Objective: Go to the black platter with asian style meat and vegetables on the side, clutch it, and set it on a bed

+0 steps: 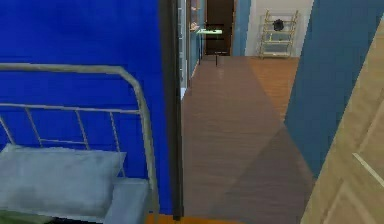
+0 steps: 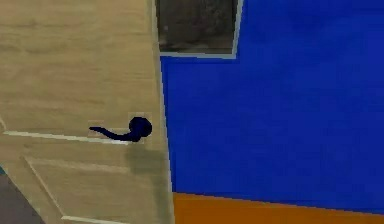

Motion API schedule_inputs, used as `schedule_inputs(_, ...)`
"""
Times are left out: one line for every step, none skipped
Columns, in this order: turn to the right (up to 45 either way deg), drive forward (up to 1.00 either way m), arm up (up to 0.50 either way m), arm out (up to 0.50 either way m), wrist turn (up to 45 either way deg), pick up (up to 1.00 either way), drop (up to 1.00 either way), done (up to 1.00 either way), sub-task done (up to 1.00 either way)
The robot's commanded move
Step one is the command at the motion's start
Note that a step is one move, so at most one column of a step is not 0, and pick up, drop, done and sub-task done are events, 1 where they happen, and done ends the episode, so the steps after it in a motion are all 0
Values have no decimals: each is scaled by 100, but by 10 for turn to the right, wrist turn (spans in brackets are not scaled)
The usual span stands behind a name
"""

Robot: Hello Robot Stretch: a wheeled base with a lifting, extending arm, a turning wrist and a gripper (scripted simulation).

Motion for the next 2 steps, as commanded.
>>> schedule_inputs(0,5,0,0,0,0,0,0,0)
schedule_inputs(180,0,0,0,0,0,0,0,0)
